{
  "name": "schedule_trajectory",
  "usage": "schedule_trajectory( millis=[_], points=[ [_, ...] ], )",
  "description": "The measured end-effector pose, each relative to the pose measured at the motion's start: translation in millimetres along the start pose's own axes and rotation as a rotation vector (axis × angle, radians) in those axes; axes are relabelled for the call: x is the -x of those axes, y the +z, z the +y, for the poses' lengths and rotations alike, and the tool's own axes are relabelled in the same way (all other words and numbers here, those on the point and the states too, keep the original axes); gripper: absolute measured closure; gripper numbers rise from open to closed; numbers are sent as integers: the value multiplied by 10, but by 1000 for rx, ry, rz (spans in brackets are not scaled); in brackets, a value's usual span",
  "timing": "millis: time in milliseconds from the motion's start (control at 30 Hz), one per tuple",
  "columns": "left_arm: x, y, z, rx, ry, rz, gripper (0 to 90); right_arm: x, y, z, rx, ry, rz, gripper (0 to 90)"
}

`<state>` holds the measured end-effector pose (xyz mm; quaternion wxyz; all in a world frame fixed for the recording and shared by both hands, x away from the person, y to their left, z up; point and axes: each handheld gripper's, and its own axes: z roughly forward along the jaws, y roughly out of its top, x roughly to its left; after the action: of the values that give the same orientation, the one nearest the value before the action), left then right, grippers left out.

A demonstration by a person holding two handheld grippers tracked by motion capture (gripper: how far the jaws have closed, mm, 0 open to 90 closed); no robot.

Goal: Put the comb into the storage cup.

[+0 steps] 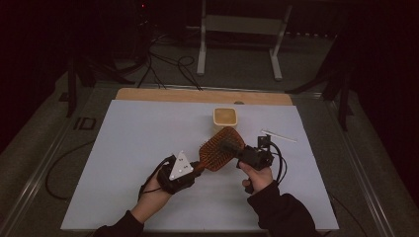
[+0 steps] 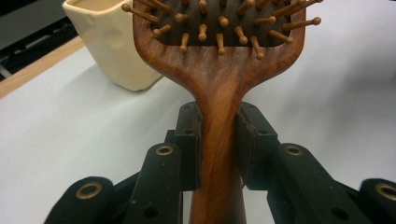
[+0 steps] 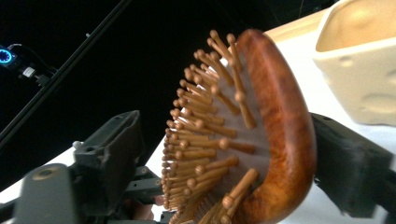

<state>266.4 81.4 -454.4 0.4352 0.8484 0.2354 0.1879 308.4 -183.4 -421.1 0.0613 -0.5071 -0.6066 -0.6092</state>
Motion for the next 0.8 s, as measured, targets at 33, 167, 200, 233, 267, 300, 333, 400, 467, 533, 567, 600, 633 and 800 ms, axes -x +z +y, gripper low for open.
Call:
schedule_trajectory(
  millis=[33, 167, 200, 233, 267, 300, 333, 400, 467, 533, 567, 600, 633, 800],
  points=[
    [3, -1, -4, 3, 3, 5, 734, 6, 9, -6, -4, 3, 9, 205],
    [-9, 3, -12, 5, -6, 3, 734, 26, 50, -29, -15, 40, 36, 266],
    [-17, 8, -13, 5, -13, -7, 734, 30, 59, -36, -25, 55, 44, 295],
    [-12, 11, -15, 6, -9, -3, 734, 34, 71, -42, -30, 63, 53, 314],
    [-13, 16, -17, 5, -12, -9, 734, 40, 81, -48, -36, 68, 55, 333],
    [-12, 20, -18, 4, -13, -12, 733, 45, 88, -57, -34, 73, 58, 383],
    [-7, 22, -20, 5, -12, -8, 733, 48, 95, -60, -34, 74, 62, 399],
    [-18, 27, -25, 3, -20, -17, 734, 58, 103, -60, -41, 78, 59, 419],
    [-20, 31, -31, 5, -22, -19, 733, 65, 104, -56, -46, 78, 61, 431],
    [-22, 36, -35, 7, -24, -21, 734, 63, 101, -52, -53, 76, 59, 448],
    [-25, 37, -36, 8, -25, -25, 733, 62, 97, -48, -55, 71, 62, 458],
    [-26, 37, -35, 8, -25, -27, 734, 57, 92, -44, -59, 67, 63, 466],
    [-25, 36, -35, 9, -23, -26, 733, 55, 89, -43, -59, 64, 63, 473],
    [-21, 37, -35, 10, -18, -25, 733, 27, 78, -45, -53, 46, 55, 507]
  ],
)
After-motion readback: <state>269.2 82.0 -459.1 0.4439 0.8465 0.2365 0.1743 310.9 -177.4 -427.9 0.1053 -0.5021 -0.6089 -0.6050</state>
